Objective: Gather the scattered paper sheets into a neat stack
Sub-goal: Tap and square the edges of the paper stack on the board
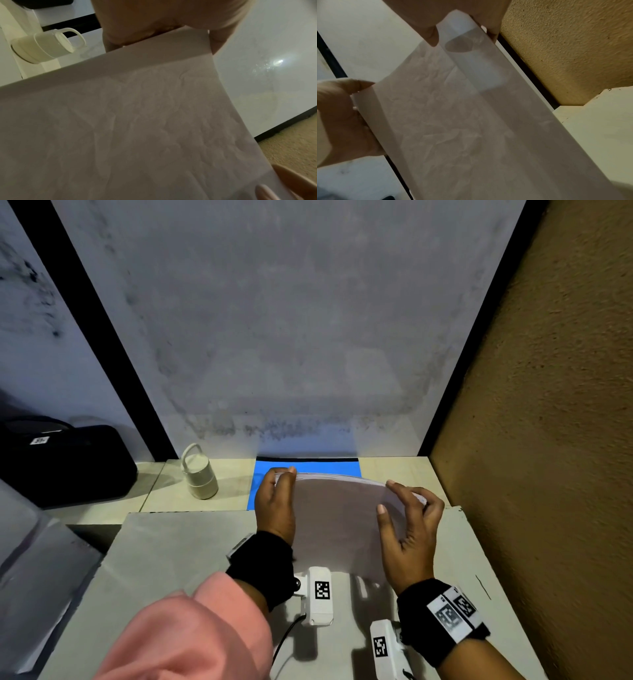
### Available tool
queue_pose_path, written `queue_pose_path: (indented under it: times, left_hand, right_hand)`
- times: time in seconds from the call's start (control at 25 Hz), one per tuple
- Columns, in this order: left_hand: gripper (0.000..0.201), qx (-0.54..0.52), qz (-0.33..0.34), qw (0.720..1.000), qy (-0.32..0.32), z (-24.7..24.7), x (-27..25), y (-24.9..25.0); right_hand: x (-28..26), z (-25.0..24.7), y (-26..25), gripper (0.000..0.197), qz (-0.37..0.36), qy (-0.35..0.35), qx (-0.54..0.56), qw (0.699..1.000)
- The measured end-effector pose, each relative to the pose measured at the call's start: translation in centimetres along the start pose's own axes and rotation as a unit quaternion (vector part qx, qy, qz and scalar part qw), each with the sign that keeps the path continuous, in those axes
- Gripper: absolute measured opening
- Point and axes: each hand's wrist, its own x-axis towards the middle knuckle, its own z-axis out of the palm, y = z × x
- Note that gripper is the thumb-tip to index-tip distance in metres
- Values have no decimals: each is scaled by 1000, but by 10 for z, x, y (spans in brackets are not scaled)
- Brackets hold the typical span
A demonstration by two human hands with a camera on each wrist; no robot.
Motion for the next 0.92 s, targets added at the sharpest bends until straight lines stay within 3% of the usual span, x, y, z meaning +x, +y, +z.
queue_pose_path:
  times: [0.16, 0.36, 0.48, 0.56, 0.72, 0.92]
  left_hand:
    - [13, -14, -3, 1000, 15, 0, -2, 1]
    - [23, -16, 30, 999, 26, -3, -1, 0]
    - [24, -3, 23, 999, -25, -5, -9, -2]
    - [40, 26, 0, 998, -61, -8, -13, -8]
    - [60, 44, -70, 995, -62, -11, -11, -14]
    - [65, 28, -51, 997, -49, -12, -6, -6]
  right_hand:
    - [0, -1, 2, 42, 14, -6, 9, 1000]
    - [0, -1, -1, 43, 27, -12, 14, 999]
    - [0, 0, 0, 59, 81, 16, 75, 994]
    - [-1, 0, 3, 67, 152, 29, 135, 979]
    - [7, 2, 5, 36, 258, -36, 179, 949]
    - [18, -2, 3, 29, 253, -37, 189, 948]
